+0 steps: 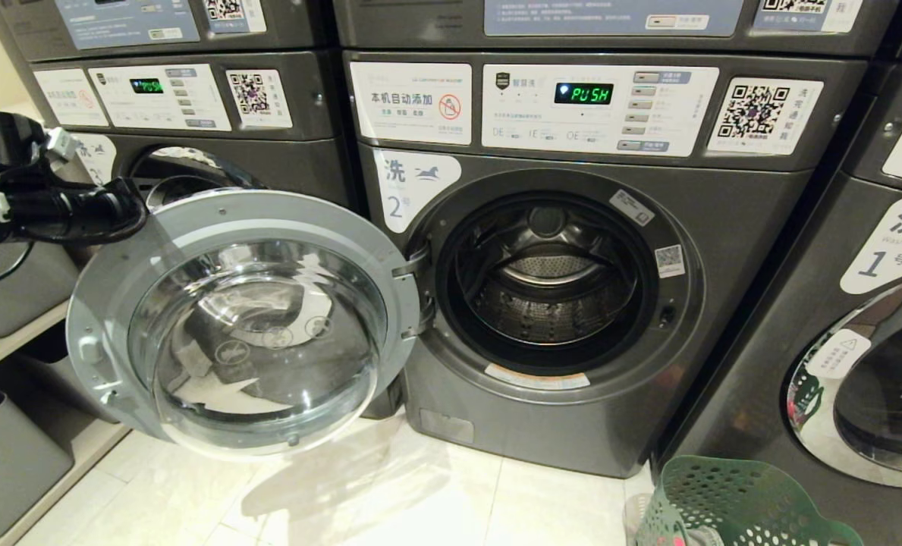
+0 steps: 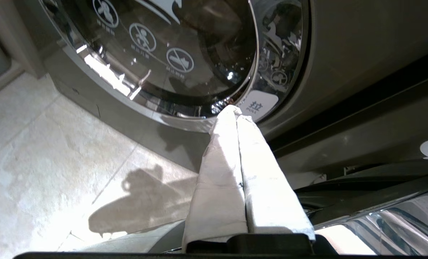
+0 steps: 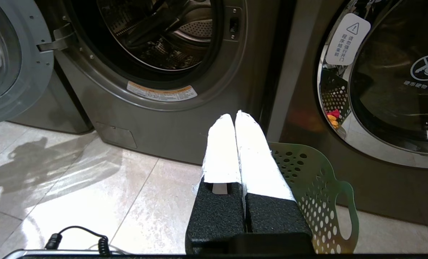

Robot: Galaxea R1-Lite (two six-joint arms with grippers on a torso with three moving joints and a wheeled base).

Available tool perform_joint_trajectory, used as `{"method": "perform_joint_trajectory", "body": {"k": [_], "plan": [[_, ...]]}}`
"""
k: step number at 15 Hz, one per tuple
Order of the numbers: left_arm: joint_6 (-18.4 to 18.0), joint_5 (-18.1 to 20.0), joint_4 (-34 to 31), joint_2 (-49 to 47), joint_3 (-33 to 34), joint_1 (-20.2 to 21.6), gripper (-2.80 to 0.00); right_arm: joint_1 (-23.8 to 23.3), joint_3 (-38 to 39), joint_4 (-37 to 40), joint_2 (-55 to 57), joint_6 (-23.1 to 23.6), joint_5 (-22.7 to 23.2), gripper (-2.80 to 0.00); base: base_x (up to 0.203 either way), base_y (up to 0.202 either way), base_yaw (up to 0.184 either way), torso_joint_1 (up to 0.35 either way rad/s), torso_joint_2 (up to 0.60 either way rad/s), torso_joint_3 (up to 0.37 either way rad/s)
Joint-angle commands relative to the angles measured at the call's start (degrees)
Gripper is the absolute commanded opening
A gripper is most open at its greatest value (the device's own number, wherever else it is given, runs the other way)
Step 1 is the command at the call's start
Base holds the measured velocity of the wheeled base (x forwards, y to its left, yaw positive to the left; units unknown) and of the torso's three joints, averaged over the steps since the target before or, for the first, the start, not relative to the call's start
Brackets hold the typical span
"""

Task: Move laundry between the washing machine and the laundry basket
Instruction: Close the washing machine door with the left hand

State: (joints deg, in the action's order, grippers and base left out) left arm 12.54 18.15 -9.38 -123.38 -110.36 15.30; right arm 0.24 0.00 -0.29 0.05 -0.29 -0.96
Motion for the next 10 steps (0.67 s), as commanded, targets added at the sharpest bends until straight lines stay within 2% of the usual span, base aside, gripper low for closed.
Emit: {"method": "perform_joint_trajectory", "body": {"k": [1, 3, 6, 10], "plan": [[1.7, 0.4, -4.6, 2.1, 0.1, -0.2, -2.8, 0.1, 0.0, -0.1, 0.0, 0.0, 0.0, -2.8, 0.0, 0.0, 0.0, 0.0, 0.0, 0.0], [3.8, 3.5, -13.0, 6.2, 0.1, -0.6, -2.8, 0.0, 0.0, -0.1, 0.0, 0.0, 0.0, -2.8, 0.0, 0.0, 0.0, 0.0, 0.0, 0.0], [4.3, 9.7, -29.8, 12.4, 0.1, -1.0, -2.8, 0.0, 0.0, -0.1, 0.0, -0.1, 0.0, -2.8, 0.0, 0.0, 0.0, 0.0, 0.0, 0.0], [4.5, 11.4, -42.9, 17.1, 0.2, -4.2, -2.8, 0.0, 0.0, -0.1, 0.0, -0.9, -0.2, -2.8, 0.0, 0.0, 0.0, 0.0, 0.0, 0.0]]}}
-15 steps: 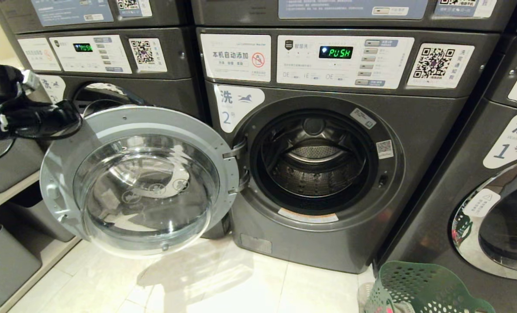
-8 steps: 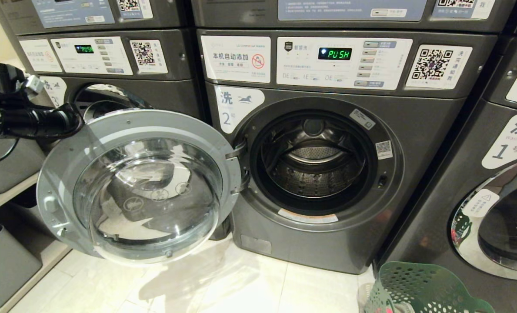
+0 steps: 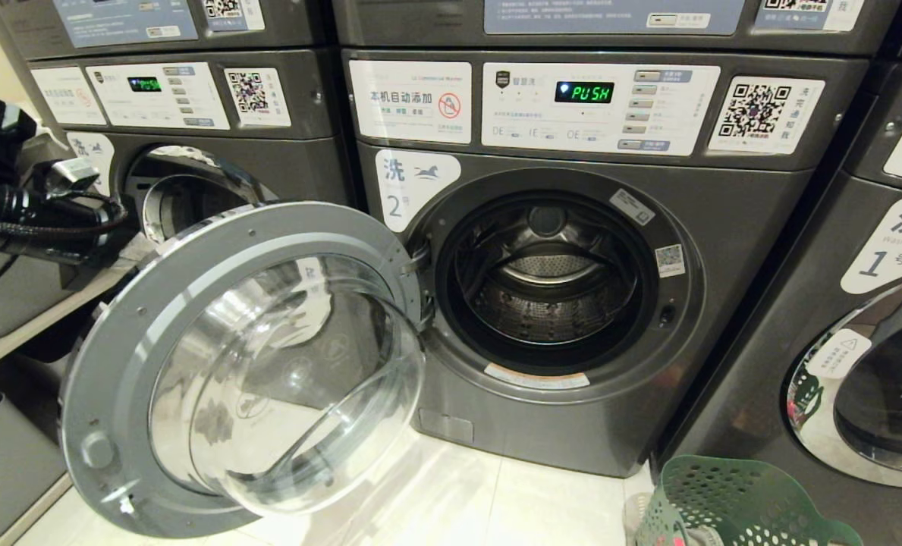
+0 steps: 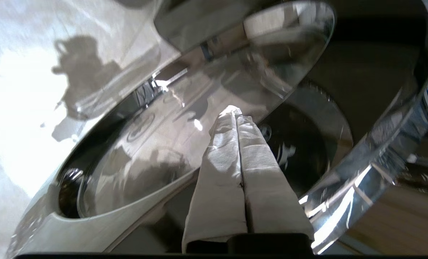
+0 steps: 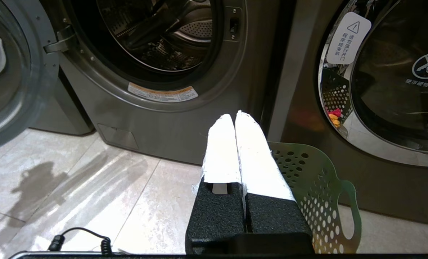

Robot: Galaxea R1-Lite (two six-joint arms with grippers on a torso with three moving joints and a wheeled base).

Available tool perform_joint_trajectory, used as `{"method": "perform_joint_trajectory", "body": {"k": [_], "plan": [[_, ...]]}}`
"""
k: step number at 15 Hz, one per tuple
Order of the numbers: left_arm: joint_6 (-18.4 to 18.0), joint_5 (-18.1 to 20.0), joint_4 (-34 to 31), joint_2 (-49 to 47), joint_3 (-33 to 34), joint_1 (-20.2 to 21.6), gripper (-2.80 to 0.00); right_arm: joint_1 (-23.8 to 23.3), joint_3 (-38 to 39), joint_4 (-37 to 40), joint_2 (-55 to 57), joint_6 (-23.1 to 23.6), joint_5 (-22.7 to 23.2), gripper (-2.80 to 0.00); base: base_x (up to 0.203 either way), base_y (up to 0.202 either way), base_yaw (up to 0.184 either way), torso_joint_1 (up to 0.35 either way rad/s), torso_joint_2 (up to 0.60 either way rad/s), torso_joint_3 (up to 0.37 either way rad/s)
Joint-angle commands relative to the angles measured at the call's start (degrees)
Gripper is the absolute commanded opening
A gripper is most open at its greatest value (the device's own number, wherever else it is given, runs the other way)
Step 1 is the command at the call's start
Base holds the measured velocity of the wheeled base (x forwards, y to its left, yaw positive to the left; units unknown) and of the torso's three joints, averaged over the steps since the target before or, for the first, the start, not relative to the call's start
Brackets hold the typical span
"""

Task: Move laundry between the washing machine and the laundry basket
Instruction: Close the washing machine door with the left hand

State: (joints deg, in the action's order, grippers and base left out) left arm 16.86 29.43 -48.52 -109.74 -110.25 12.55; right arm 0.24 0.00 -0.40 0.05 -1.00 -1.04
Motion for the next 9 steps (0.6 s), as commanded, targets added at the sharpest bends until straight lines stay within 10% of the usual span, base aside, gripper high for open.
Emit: {"method": "perform_joint_trajectory", "body": {"k": [1, 9], "plan": [[0.2, 0.2, -6.9, 4.7, 0.2, -3.2, -2.8, 0.0, 0.0, 0.0, 0.0, -0.6, -0.3, -2.8, 0.0, 0.0, 0.0, 0.0, 0.0, 0.0], [1.5, 5.5, -17.9, 7.8, 2.9, -28.7, -2.8, 0.0, 0.0, -0.1, 0.0, -1.6, -0.4, -2.8, 0.0, 0.0, 0.0, 0.0, 0.0, 0.0]]}}
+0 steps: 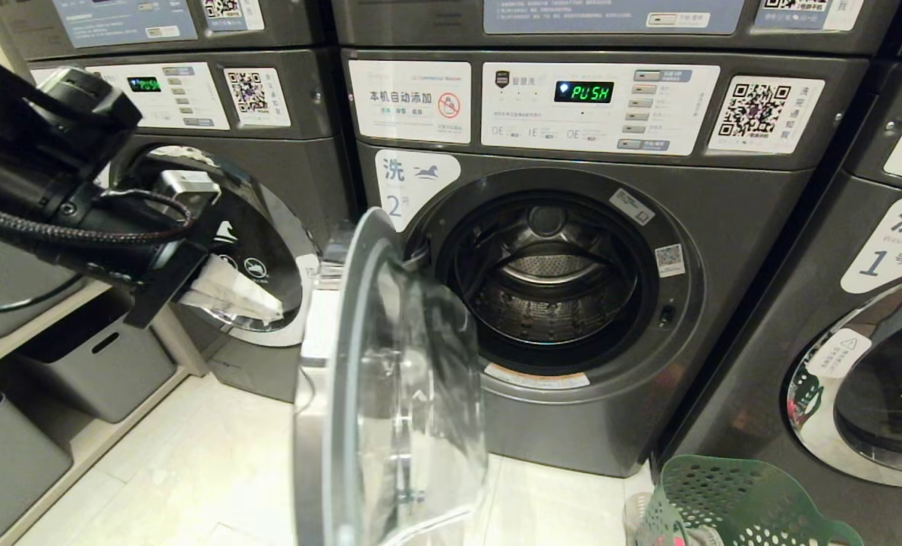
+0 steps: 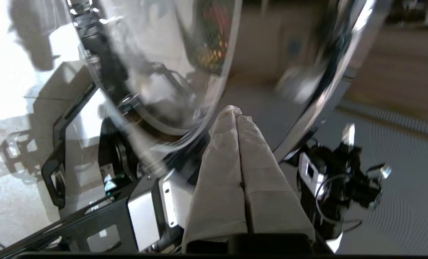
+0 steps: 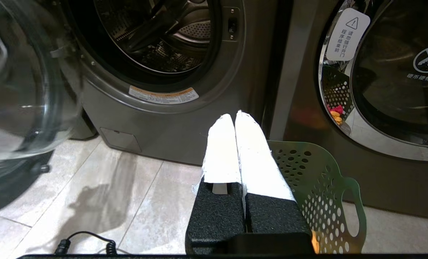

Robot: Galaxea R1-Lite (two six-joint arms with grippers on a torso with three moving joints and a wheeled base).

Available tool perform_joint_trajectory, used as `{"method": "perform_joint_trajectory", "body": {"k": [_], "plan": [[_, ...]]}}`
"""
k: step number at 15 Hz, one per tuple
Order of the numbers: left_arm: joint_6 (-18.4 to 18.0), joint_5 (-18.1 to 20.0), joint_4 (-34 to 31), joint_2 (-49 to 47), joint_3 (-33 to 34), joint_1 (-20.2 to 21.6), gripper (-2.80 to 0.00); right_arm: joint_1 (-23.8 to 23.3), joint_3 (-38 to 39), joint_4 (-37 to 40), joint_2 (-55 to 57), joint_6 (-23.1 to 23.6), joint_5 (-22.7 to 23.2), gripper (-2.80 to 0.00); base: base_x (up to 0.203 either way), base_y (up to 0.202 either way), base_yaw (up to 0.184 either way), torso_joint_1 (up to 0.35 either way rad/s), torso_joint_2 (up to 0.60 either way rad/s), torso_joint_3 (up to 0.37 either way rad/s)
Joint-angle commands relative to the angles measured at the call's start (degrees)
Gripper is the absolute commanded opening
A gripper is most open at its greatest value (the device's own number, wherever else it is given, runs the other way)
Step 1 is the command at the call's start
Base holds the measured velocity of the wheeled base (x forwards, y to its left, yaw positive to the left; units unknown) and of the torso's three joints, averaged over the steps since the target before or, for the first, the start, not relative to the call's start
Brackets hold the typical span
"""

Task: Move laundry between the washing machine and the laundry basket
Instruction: Close the washing machine door with the left hand

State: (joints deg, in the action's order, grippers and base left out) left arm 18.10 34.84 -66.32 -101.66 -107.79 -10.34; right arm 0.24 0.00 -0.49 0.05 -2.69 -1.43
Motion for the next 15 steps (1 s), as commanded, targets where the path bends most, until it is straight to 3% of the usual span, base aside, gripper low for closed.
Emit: {"method": "perform_joint_trajectory", "body": {"k": [1, 4, 5, 7, 10, 12, 14, 15], "plan": [[0.5, 0.2, 0.5, -1.6, 0.4, -9.7, -2.8, 0.0, 0.0, -0.1, 0.0, 0.2, 0.0, -2.8, 0.0, 0.0, 0.0, 0.0, 0.0, 0.0], [1.7, -0.2, 10.9, -5.0, 0.9, -21.1, -2.8, 0.0, 0.0, -0.2, 0.0, 0.8, 0.6, -2.8, 0.0, 0.0, 0.0, 0.0, 0.0, 0.0], [4.6, -1.7, 16.1, -4.5, 1.1, -22.9, -2.8, 0.0, 0.0, -0.2, 0.0, 1.4, 0.7, -2.8, 0.0, 0.0, 0.0, 0.0, 0.0, 0.0], [10.3, -10.2, 20.3, -0.1, 1.1, -24.0, -2.8, 0.0, -2.6, 0.3, 0.4, 1.4, 2.6, -2.8, 0.0, 0.0, 0.0, 0.0, 0.0, 0.0], [13.7, -26.8, 23.6, 6.2, 1.6, -23.4, -2.8, 0.0, -14.5, 8.8, 10.9, 0.0, 13.5, -2.8, 0.0, 0.0, 0.0, 0.0, 0.0, 0.0], [14.1, -31.9, 26.2, 9.5, 1.6, -23.1, -2.8, 0.1, -20.0, 10.4, 26.9, -0.6, 18.5, -2.8, 0.0, 0.0, 0.0, 0.0, 0.0, 0.0], [13.8, -35.2, 28.3, 13.2, 1.5, -23.9, -2.8, 0.2, -24.6, 6.7, 47.1, -0.4, 21.5, -2.8, 0.0, 0.0, 0.0, 0.0, 0.0, 0.0], [13.7, -39.0, 28.9, 15.0, 1.4, -24.8, -2.8, 0.3, -26.8, 3.0, 57.4, 0.1, 21.9, -2.8, 0.0, 0.0, 0.0, 0.0, 0.0, 0.0]]}}
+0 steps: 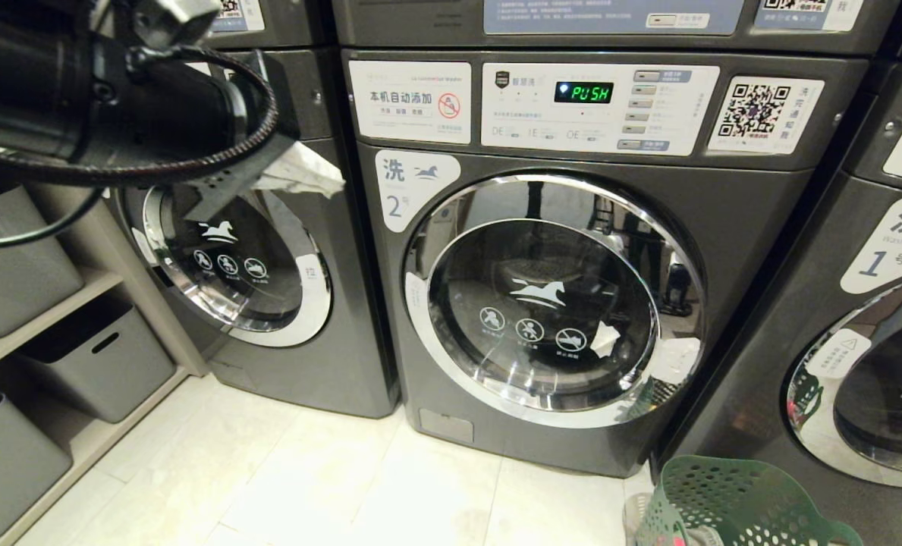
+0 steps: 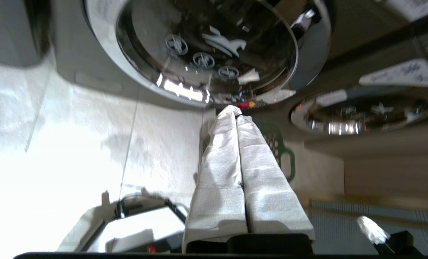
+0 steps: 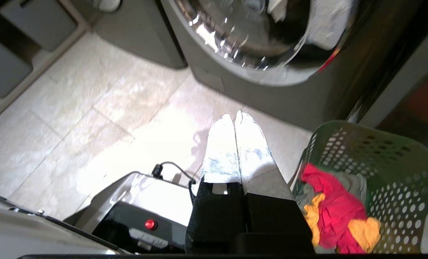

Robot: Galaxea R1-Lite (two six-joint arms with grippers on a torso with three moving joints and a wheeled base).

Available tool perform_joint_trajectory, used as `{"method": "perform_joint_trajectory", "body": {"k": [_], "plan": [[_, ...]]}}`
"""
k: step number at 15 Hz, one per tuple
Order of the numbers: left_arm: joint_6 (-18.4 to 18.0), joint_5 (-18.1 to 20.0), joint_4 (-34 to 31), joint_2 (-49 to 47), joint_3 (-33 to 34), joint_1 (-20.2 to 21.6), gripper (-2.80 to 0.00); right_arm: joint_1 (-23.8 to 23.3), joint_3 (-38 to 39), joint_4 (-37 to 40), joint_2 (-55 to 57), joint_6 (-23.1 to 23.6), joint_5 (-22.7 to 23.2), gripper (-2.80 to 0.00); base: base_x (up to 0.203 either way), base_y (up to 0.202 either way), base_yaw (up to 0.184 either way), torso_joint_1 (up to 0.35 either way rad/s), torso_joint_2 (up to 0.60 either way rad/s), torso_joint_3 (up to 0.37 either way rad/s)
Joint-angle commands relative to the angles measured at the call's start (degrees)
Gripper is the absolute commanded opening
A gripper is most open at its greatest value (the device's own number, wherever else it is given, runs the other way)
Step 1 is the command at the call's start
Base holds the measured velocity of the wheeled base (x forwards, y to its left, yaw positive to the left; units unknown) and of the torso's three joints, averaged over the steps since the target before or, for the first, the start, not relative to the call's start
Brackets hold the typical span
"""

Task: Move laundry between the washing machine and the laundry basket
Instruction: Close the washing machine door with the left hand, then press the washing machine door tightly with the right hand

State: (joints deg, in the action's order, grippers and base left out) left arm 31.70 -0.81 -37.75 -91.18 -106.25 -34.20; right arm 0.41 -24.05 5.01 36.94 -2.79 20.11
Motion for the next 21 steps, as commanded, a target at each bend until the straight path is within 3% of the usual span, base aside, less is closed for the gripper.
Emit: {"method": "perform_joint_trajectory", "body": {"k": [1, 3, 4, 9, 12, 15, 21], "plan": [[0.0, -7.9, 0.5, 6.2, -0.1, -1.4, -2.8, 0.3, -5.0, -7.1, 30.7, 1.0, 0.2, -2.8, 0.0, 0.0, 0.0, 0.0, 0.0, 0.0], [-0.1, -16.8, 0.6, 9.5, 0.3, -1.4, -2.8, 0.7, -10.0, -17.8, 49.4, 2.9, -1.1, -2.8, 0.0, 0.0, 0.0, 0.0, 0.0, 0.0], [-0.1, -19.4, 0.7, 11.4, 1.1, -1.1, -2.8, 0.9, -12.9, -23.3, 57.6, 3.7, -2.0, -2.8, 0.0, 0.0, 0.0, 0.0, 0.0, 0.0], [0.0, -21.5, 0.7, 23.1, 12.2, 2.0, -2.8, 2.1, -24.5, -45.0, 84.8, 6.4, -7.0, -2.8, 0.0, 0.0, 0.0, 0.0, 0.0, 0.0], [0.1, -22.6, 0.7, 28.4, 16.0, 2.2, -2.8, 2.3, -28.2, -60.0, 94.9, 7.5, -13.6, -2.8, 0.0, 0.0, 0.0, 0.0, 0.0, 0.0], [0.1, -22.4, 0.7, 30.7, 18.3, 2.2, -2.8, 2.3, -31.9, -62.4, 96.3, 8.2, -21.6, -2.8, 0.0, 0.0, 0.0, 0.0, 0.0, 0.0], [0.3, -22.1, 1.3, 30.4, 20.6, 2.2, -2.8, 1.5, -34.1, -62.7, 96.1, 9.6, -24.8, -2.8, 0.0, 0.0, 0.0, 0.0, 0.0, 0.0]]}}
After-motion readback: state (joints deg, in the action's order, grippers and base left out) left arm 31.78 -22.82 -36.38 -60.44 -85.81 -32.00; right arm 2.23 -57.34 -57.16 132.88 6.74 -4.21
